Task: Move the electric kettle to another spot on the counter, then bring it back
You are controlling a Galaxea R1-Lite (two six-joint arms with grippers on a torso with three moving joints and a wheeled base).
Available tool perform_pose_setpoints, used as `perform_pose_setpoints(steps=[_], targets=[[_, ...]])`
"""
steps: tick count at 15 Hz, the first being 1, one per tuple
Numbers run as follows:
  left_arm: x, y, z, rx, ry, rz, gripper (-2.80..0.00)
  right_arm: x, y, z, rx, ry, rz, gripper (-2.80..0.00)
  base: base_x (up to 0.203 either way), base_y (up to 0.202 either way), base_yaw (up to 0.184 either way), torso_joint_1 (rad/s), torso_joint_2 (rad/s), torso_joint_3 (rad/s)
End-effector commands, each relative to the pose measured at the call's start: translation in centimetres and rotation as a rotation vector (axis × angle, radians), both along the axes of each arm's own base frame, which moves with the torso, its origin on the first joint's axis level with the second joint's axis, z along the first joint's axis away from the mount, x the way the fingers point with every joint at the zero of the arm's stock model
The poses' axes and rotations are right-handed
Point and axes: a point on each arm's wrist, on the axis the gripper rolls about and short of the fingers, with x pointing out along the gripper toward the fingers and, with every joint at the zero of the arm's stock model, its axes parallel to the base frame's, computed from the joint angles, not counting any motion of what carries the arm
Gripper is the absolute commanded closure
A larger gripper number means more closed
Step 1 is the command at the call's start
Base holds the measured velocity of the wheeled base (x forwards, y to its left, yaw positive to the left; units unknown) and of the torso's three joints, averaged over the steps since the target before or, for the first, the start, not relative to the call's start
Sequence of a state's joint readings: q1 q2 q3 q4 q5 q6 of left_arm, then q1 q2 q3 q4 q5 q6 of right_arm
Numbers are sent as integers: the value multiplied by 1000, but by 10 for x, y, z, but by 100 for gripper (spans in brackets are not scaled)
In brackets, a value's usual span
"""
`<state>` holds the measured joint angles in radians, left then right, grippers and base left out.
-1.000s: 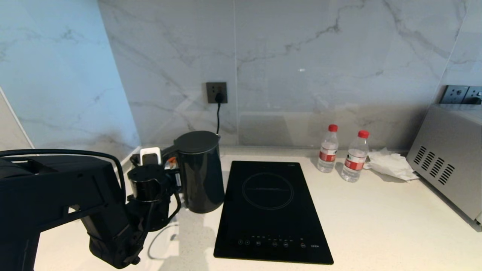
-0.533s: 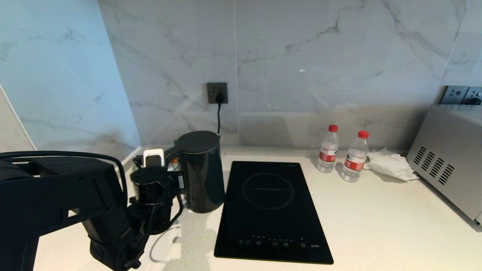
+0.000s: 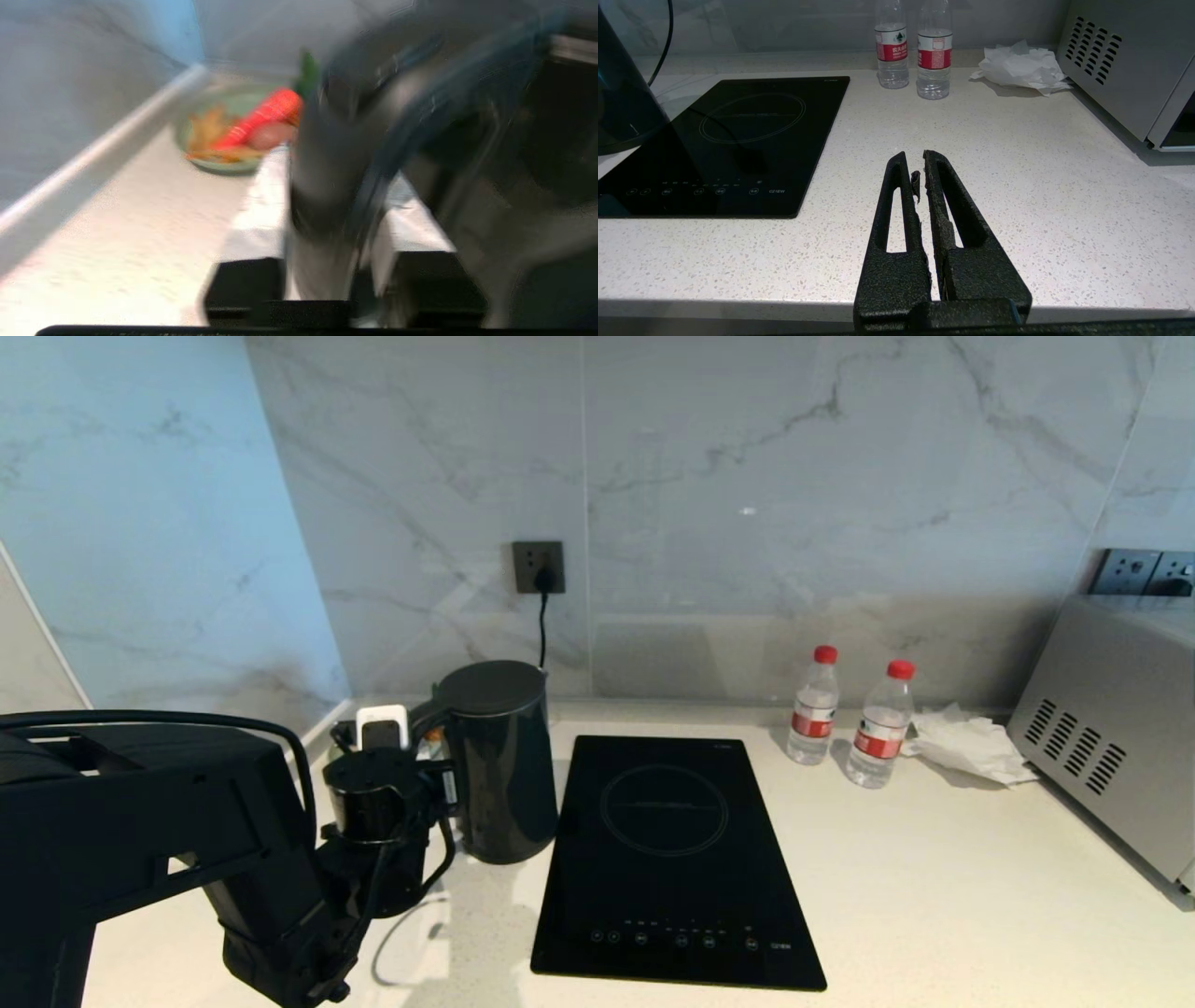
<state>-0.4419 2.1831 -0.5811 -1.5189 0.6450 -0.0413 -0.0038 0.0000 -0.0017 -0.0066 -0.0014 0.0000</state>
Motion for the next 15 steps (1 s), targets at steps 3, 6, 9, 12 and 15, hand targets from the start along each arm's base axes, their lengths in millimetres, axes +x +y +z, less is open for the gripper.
perform_pose_setpoints(steps=[3,6,9,12,15], targets=[[0,0,2,-3,-12,8,-280,0,0,0,0,0,0,0,0,0,0,0,0,0],[0,2,1,-3,-10,12,-280,0,0,0,0,0,-1,0,0,0,0,0,0,0],[-4,5,-6,14,26,14,-280,0,0,0,0,0,-1,0,0,0,0,0,0,0],[-18,13,-20,38,100,15,-280,0,0,0,0,-1,-1,0,0,0,0,0,0,0],[-23,22,-25,32,132,33,-280,0,0,0,0,1,-1,0,0,0,0,0,0,0]])
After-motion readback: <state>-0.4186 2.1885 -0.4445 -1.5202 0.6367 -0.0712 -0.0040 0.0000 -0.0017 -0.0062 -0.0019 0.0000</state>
